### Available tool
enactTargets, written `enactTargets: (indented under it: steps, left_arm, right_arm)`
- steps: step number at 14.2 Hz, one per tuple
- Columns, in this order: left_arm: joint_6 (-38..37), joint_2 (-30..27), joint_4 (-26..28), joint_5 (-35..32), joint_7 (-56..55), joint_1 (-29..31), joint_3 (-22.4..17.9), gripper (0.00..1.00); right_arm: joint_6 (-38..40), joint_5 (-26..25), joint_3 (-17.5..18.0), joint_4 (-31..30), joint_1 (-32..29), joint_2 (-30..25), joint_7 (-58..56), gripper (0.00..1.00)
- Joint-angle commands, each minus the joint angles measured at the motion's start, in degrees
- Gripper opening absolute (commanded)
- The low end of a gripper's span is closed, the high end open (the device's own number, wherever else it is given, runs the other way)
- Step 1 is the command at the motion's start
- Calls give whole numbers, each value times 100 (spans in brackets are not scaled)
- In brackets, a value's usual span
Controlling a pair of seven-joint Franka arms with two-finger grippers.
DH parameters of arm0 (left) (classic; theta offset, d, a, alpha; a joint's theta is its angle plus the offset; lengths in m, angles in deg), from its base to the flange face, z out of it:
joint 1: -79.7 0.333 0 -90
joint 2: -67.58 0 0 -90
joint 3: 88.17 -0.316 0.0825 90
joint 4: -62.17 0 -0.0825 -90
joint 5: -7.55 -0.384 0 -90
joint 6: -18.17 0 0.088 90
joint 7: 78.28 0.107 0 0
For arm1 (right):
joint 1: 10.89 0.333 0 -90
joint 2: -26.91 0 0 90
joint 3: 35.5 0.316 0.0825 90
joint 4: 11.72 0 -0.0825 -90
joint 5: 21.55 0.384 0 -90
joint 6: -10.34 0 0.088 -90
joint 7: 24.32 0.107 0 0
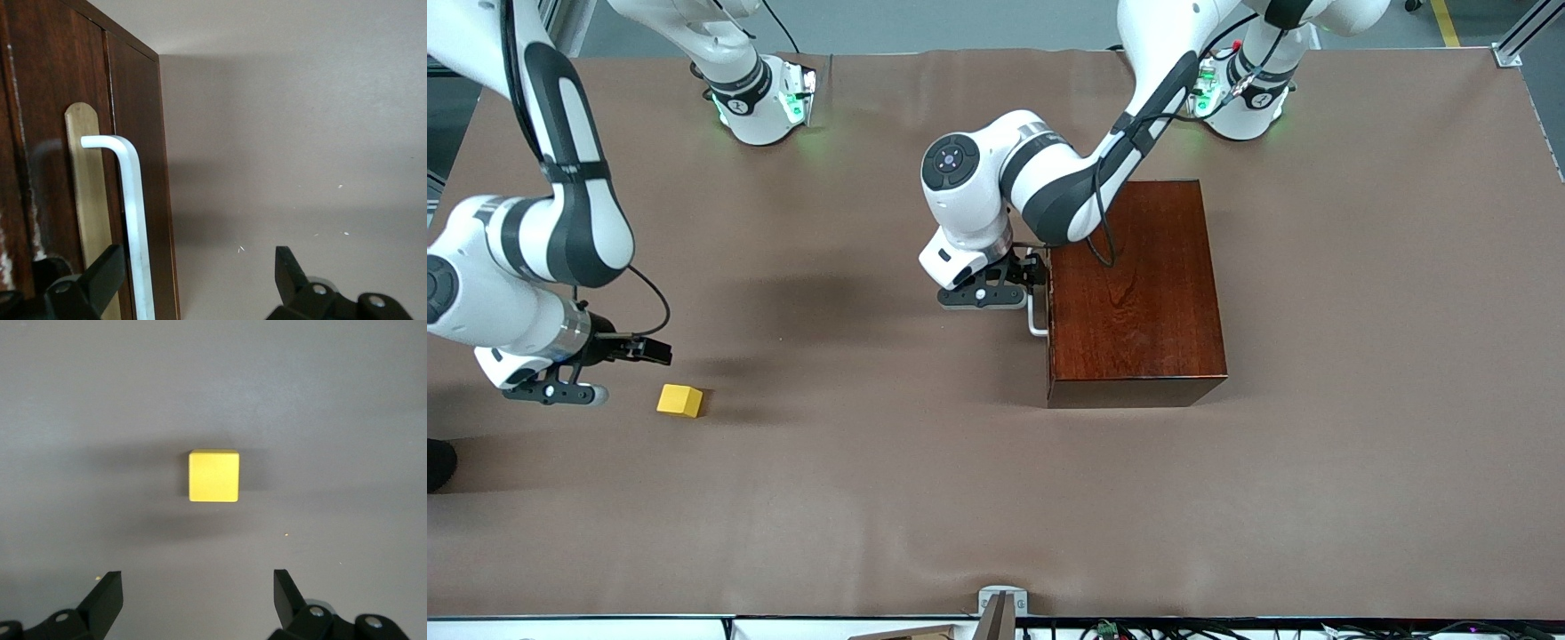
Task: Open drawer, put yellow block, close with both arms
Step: 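Pull the drawer open with the left gripper while the right gripper grasps the cube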
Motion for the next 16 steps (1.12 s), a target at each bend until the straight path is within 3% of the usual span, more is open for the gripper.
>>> enactTargets:
  steps: [1, 10, 16]
  left_arm:
    - [-85, 134, -132, -162, -37, -37, -36, 100]
    - [2, 344, -123, -109, -81, -54, -28, 100]
    - [573, 345, -150, -48, -89, -72, 43, 100]
  right_arm:
    - [-50, -21, 46, 124, -201, 199, -24, 100]
    - [-552, 93, 55, 343, -123, 814, 457, 100]
    - [-841, 75, 55, 379, -9, 1078, 565, 100]
